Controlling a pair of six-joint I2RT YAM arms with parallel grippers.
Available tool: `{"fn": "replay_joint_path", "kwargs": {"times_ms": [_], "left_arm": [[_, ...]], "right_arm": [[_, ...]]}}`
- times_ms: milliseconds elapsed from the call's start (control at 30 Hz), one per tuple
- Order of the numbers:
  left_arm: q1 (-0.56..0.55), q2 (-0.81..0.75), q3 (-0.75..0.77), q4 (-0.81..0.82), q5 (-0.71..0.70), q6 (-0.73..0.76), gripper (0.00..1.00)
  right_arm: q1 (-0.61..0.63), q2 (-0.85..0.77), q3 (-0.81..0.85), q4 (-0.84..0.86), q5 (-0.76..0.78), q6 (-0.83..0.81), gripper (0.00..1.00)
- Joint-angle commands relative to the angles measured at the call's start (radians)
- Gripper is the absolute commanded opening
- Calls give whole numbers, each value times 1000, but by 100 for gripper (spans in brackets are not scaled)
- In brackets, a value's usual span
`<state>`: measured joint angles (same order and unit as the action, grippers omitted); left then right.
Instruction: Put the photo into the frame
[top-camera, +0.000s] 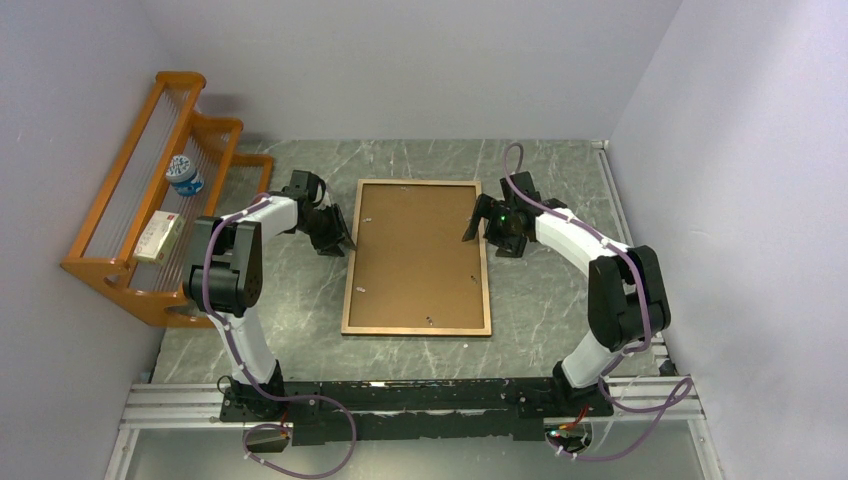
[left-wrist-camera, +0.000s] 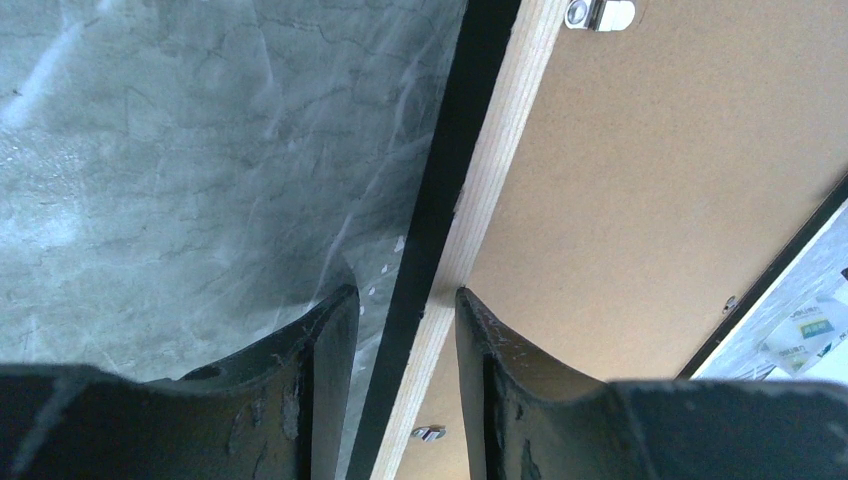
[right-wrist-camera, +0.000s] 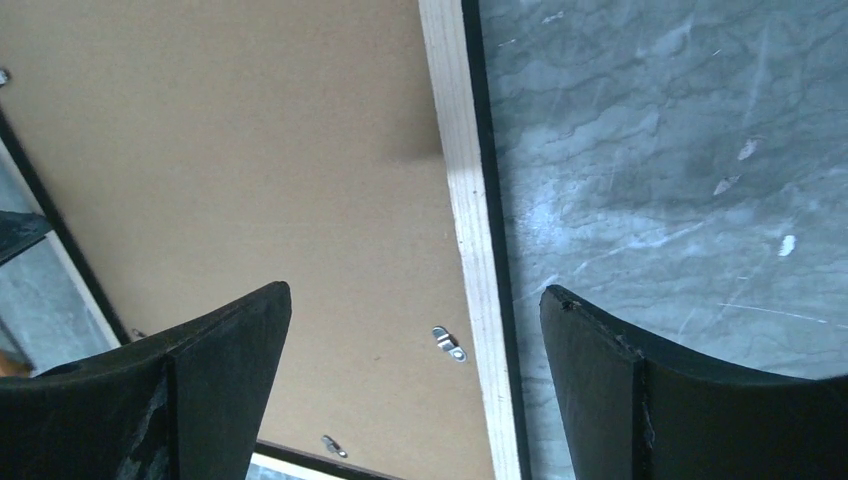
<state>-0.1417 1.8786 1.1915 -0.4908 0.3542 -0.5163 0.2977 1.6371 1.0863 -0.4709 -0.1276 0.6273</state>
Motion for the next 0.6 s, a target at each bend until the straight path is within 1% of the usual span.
{"fn": "replay_joint_path", "kwargs": {"times_ms": [0,100,267,400,567], "left_arm": [[2,8,17,-26,9,14,45],[2,13,16,-33,14,14,42],[2,27,23,-56,-5,15,38],[2,36,26,-62,0,21,37],[2,44,35,-69,-1,26,36]], "right_arm": [[-1,6,11,-6,53,-57,97],[11,32,29,-23,38,-103,94],[58,65,65,-85,67,-179,86],[91,99,83,-133,59,-248,81],[118,118,90,-167,56,-295,74]]}}
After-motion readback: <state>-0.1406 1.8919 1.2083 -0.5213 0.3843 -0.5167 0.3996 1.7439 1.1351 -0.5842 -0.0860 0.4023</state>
